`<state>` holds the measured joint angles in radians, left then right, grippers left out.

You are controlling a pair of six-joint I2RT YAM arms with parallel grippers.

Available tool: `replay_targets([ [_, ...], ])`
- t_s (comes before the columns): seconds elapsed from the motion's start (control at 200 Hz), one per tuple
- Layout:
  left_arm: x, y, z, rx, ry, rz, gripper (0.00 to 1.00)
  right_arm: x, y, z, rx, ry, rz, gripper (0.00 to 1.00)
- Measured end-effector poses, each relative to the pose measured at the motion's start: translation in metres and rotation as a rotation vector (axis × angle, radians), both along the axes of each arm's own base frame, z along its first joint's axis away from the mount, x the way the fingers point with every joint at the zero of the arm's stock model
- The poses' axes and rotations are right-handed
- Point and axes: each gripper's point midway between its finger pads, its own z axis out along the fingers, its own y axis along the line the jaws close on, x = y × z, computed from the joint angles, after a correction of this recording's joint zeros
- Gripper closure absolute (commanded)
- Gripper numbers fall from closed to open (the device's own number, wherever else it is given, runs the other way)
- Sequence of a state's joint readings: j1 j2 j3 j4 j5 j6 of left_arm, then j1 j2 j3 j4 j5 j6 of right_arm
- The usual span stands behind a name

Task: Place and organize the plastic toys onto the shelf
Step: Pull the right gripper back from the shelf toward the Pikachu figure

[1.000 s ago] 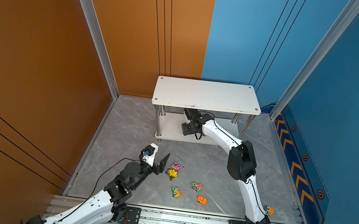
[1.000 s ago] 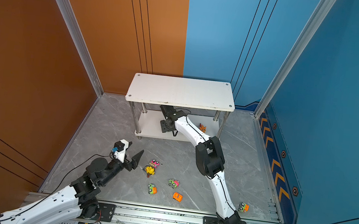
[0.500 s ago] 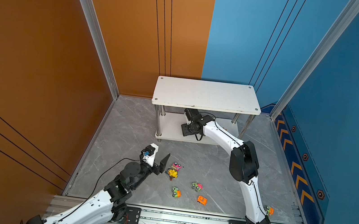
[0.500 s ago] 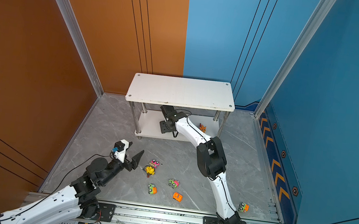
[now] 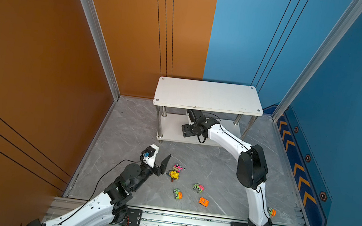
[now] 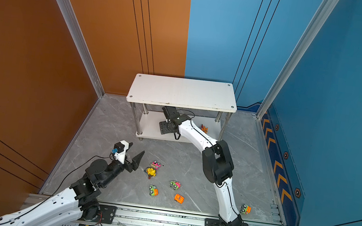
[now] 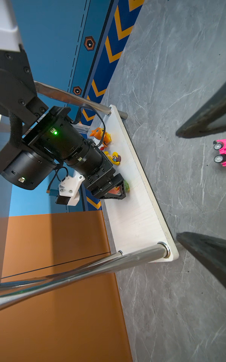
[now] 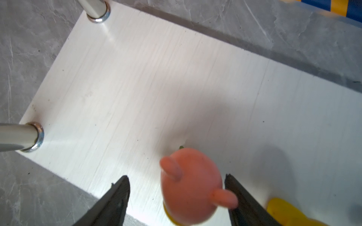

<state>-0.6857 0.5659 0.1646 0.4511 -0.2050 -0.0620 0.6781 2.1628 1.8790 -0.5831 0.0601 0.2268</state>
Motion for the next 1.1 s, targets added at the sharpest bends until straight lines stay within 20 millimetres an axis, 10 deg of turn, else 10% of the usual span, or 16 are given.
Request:
replay_targets([
  [0.656,-0.007,0.006,-0.003,-0.025,0.02,0.002,0.33,-0.07,0.019,0.038,0.02,-0.064,0.081,0.23],
  [0.901,-0.018,0.024,-0.005,-0.122,0.069,0.051,0.66,-0.149,0.015,0.03,0.001,-0.044,0.171,0.43],
  [1.096,-0.026,0.065,-0.012,-0.286,0.141,0.221,0.71,-0.222,0.013,0.031,0.044,-0.03,0.333,0.41],
])
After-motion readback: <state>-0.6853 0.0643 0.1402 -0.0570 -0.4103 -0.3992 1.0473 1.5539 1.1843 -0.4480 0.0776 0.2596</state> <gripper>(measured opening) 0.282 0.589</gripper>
